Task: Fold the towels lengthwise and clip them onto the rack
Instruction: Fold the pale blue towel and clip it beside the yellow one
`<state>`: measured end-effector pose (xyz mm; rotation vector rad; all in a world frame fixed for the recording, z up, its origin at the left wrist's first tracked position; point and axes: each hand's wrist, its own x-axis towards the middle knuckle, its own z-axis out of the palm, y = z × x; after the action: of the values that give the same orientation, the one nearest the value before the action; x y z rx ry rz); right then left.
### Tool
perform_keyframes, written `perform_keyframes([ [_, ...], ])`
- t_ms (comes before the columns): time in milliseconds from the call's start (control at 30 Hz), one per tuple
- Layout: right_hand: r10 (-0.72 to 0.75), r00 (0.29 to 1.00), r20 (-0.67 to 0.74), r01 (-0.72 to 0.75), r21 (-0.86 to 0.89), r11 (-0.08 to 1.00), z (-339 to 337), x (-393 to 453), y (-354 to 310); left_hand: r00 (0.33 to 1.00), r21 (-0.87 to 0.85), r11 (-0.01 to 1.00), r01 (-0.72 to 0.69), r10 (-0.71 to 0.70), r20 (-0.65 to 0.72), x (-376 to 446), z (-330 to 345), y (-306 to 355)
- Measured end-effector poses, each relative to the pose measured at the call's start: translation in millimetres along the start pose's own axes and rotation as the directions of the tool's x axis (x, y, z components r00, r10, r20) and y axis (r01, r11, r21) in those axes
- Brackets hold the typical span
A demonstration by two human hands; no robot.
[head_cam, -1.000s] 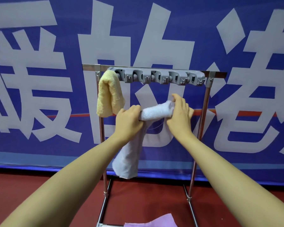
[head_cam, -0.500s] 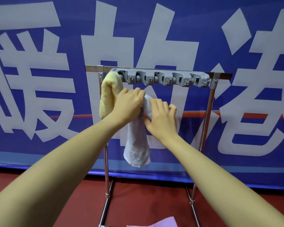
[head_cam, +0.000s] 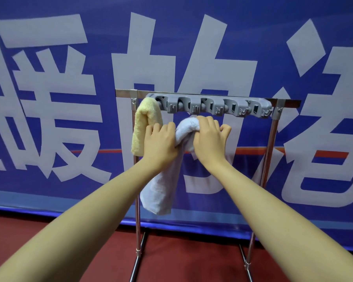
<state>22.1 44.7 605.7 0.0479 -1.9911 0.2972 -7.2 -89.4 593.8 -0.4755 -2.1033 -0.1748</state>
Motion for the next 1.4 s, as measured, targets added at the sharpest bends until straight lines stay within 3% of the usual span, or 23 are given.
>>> perform_keyframes([
  [167,0.0,1.0,0.018,0.0,-0.02,1.0,4.3,4.3,8.4,0.992,-0.023,0.997,0.08,-0.077,0.103,7.9,-1.7,-9.1],
  [300,0.026,0.999,0.025,-0.025,-0.054,0.998,9.0,9.1,19.4,0.997,-0.001,1.0,-0.017,0.017,0.076,17.0,-1.6,-12.0],
  [467,-0.038,0.995,0.091,0.049,-0.126,0.991,14.0,6.3,26.9,0.992,0.034,0.994,-0.107,0.105,0.066,24.0,-0.2,-5.5],
  [600,-0.1,0.991,0.092,0.105,-0.055,0.993,22.2,-5.5,18.1,0.981,0.005,0.981,-0.196,0.196,-0.003,36.1,-6.7,-1.0],
  [733,-0.016,0.994,0.108,0.0,0.146,0.989,25.0,-2.4,6.4,0.964,0.037,0.966,-0.255,0.257,-0.066,46.2,-14.9,0.2],
  [933,-0.132,0.991,0.007,0.13,0.129,0.983,14.0,20.7,-1.6,0.939,0.054,0.947,-0.317,0.321,-0.125,58.9,-24.8,-6.9],
  [1067,-0.22,0.969,0.108,0.205,0.132,0.97,8.9,27.8,-2.0,0.919,0.129,0.926,-0.356,0.371,-0.13,63.9,-34.7,-8.8],
  [1267,-0.196,0.978,0.076,0.201,-0.058,0.978,9.4,44.1,0.9,0.871,0.26,0.863,-0.434,0.476,-0.123,66.3,-34.0,-18.3],
  [1400,-0.209,0.978,0.001,0.206,-0.177,0.962,5.8,61.8,-6.3,0.934,0.229,0.921,-0.314,0.343,-0.099,64.6,-26.1,-22.8],
])
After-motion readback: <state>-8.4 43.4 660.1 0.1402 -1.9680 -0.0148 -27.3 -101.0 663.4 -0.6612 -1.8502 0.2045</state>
